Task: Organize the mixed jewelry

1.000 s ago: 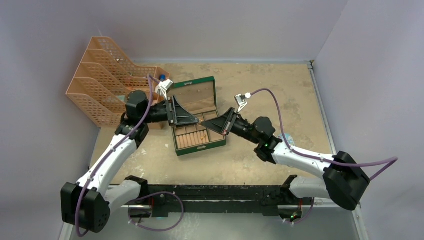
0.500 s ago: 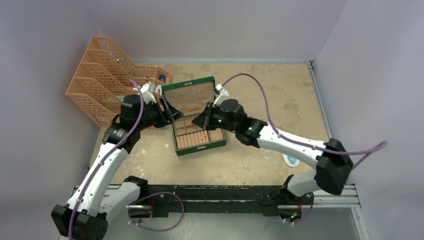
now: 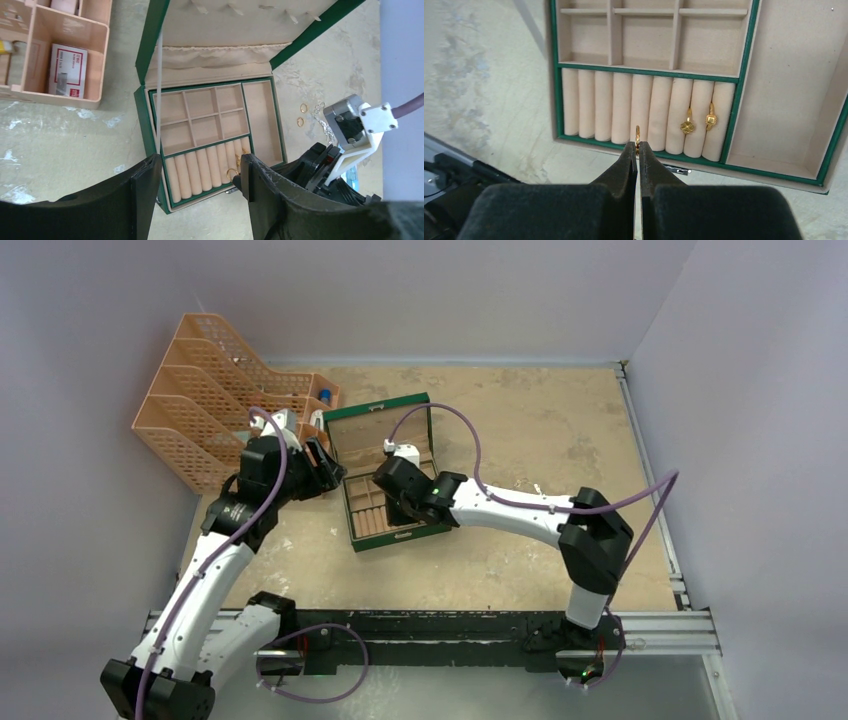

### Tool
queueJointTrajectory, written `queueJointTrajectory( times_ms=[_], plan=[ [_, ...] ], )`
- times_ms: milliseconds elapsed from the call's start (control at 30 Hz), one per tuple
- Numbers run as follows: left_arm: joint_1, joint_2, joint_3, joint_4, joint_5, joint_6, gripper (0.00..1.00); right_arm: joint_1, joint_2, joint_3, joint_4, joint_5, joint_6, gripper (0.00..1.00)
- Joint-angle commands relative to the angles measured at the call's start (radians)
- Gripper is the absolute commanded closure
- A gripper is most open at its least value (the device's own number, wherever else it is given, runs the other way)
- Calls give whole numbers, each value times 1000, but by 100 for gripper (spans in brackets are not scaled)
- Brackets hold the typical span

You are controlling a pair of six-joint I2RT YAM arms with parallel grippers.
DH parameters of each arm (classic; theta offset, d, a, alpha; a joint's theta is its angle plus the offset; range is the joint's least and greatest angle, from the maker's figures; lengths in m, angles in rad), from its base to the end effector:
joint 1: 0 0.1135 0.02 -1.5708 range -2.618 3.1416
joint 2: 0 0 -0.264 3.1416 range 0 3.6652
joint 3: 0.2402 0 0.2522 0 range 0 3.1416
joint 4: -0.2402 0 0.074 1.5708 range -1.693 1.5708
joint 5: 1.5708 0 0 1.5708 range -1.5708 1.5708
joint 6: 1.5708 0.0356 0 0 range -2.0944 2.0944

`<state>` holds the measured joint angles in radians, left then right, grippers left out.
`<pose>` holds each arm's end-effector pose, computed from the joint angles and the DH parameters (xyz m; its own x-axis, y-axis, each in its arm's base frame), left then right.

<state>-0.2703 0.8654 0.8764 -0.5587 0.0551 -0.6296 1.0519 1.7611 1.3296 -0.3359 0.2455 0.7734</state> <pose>0.1793 -0.0517 0.3201 -0.5893 -0.4468 -0.6732 -0.0434 0.8495 -0.5259 0.2037 0.3393 0.2494 -0.7742 0.0108 -0.6329 -0.3001 0.8741 0.3820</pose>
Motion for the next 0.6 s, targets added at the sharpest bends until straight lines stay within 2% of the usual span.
queueJointTrajectory(
  times_ms=[0, 300, 567],
  plan=[
    [5, -31, -2, 12, -42, 30, 41, 11, 27, 88, -128, 90, 20, 100],
    [5, -40, -7, 8, -40, 30, 40, 11, 97, 164, -219, 127, 53, 100],
    [5, -38, -10, 16, -29, 31, 40, 11, 120, 179, -230, 127, 47, 100]
  ],
)
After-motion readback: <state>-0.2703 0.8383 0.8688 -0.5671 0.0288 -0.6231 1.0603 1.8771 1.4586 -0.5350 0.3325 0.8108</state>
